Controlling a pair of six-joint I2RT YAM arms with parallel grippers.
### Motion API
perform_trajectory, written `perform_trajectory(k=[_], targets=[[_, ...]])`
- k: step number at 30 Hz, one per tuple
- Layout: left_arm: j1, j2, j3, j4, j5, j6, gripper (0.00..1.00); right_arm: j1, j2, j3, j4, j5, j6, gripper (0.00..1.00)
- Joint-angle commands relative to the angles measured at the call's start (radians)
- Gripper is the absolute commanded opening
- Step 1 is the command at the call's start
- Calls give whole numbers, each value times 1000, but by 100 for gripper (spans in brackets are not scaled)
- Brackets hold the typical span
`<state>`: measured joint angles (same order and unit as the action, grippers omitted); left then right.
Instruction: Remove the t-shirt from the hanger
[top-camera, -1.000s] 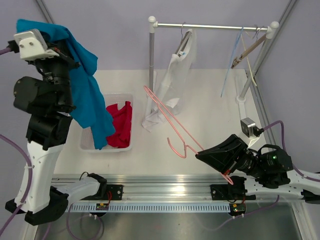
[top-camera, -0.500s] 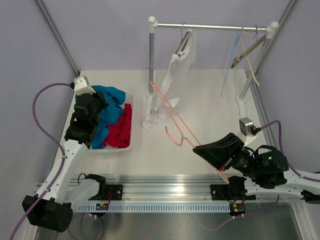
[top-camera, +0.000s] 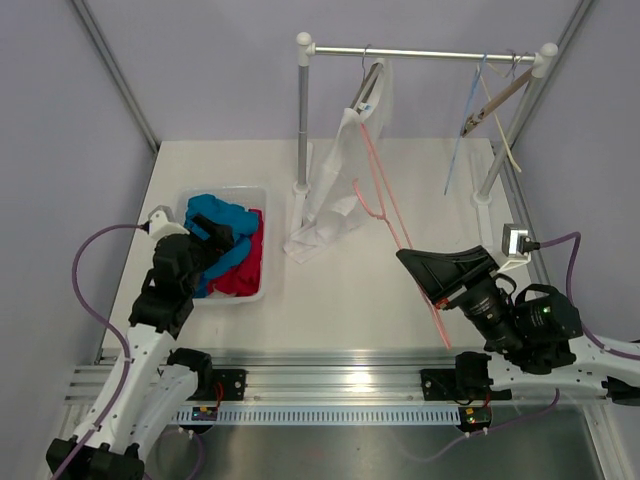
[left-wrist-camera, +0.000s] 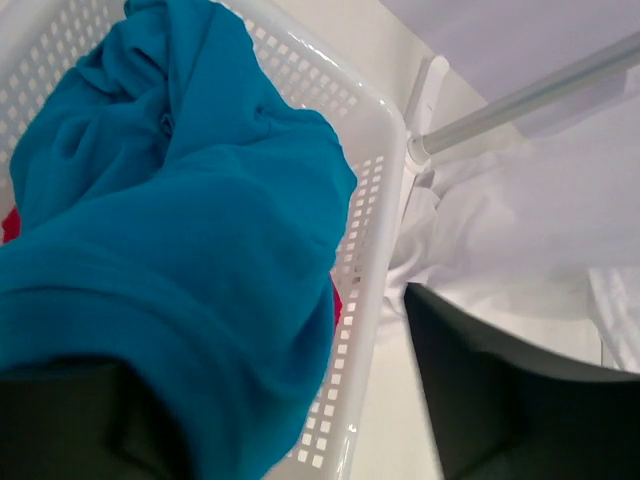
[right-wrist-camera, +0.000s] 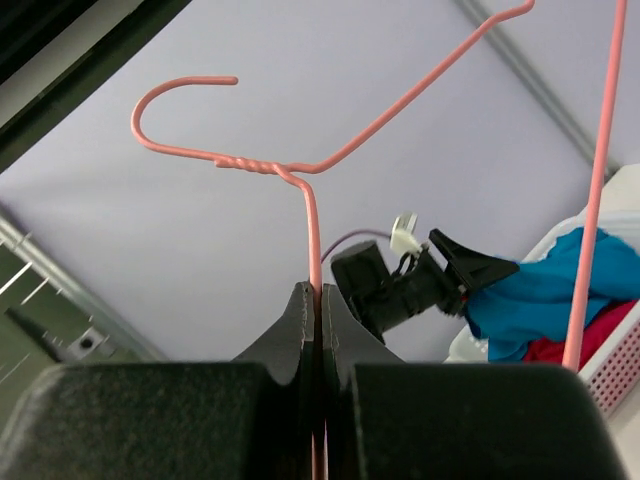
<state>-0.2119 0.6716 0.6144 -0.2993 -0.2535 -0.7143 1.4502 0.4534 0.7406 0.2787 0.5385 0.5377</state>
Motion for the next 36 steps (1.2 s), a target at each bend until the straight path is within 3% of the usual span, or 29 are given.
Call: perform_trajectory(k=[1, 2, 7, 13, 19, 24, 28, 36], targets=[[0, -45, 36, 25, 60, -19, 94, 4, 39, 77, 16, 208, -24, 0], [0, -61, 53, 25, 71, 2, 99, 4, 42, 77, 25, 227, -13, 0], [-23, -104, 201, -21, 181, 80, 99, 3, 54, 60, 86, 374, -25, 0], [-76, -147, 238, -38, 218, 131, 99, -40, 175, 115, 109, 460, -91, 0], [-148, -216, 252, -95, 162, 225, 99, -235, 297, 193, 25, 320, 42, 0], [-188, -257, 211, -127, 114, 256, 99, -523, 382, 206, -19, 114, 283, 0], [-224, -280, 173, -106, 174, 271, 99, -665, 462, 223, 60, -18, 402, 0], [-306, -333, 114, -67, 373, 371, 99, -853, 617, 259, 160, -118, 603, 0]])
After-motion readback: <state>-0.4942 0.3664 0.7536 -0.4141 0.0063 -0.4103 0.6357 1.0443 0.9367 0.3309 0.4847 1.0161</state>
